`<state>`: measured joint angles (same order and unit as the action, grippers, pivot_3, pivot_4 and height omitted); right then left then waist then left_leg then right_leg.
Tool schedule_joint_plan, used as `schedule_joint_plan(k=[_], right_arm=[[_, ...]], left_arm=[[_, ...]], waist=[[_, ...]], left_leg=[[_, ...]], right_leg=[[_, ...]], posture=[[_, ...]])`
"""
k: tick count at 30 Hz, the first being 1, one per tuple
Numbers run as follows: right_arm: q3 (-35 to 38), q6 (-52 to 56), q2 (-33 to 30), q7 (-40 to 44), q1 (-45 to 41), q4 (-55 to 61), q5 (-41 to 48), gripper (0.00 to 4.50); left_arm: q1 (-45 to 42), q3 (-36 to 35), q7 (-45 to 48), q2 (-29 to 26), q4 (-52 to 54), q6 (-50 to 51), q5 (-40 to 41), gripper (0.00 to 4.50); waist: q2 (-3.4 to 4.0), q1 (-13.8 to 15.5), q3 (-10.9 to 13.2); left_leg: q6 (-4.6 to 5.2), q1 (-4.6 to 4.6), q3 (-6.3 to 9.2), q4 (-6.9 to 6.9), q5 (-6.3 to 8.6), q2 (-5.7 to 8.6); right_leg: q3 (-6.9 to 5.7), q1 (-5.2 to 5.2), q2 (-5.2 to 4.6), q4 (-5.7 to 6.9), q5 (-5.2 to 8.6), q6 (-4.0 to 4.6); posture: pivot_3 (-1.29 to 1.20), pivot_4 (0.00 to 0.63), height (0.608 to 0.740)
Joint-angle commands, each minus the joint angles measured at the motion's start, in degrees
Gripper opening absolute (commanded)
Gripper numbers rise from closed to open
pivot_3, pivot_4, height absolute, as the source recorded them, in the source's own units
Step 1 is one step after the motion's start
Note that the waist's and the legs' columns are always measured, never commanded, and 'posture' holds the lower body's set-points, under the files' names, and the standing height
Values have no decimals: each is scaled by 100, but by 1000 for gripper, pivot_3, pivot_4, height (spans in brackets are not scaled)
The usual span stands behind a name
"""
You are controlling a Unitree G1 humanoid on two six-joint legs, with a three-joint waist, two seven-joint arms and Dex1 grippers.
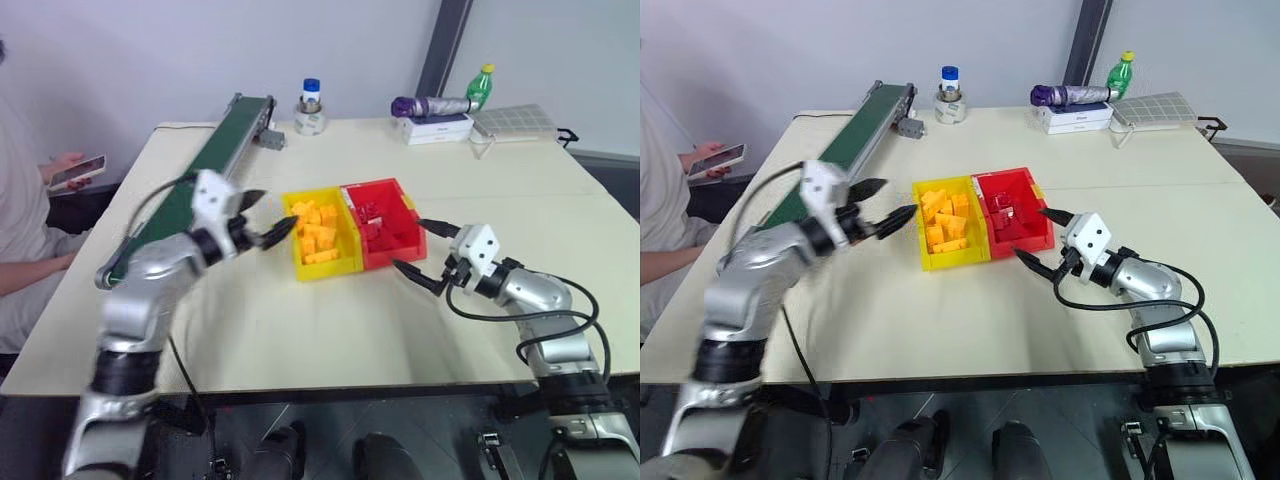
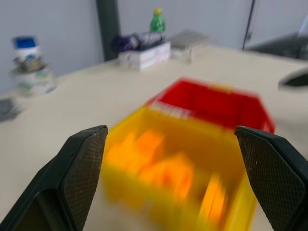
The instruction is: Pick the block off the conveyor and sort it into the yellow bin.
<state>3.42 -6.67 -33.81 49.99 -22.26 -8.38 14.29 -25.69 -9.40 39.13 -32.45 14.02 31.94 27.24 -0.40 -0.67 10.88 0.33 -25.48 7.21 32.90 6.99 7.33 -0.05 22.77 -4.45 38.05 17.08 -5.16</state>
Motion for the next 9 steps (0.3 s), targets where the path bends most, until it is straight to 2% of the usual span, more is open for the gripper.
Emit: schedule_joint_plan(k=[1,3,9], right_arm=[[104,-126,-31,68,-143,28,81,4500],[95,-126,-43,119,-233,-50,77,4500],[71,-154,-85,303,-426,-247,59,4500]], left_arm=[[329,-544,227,-332,313,80,342,4458],[696,-861,323,-566,228,-120,288,4458],[1274,-1596,435,-709,-109,-592,350,4458]], waist=[[0,55,0],[0,73,0],[1,117,0]], left_leg=[[0,3,1,1,0,2],[1,3,0,6,1,3],[0,-1,-2,0,2,2]], right_leg=[[-1,2,-3,-3,1,1],[1,5,-4,-7,0,1],[3,19,-7,-6,2,4]], posture=[[0,150,740],[0,150,740],[0,150,740]])
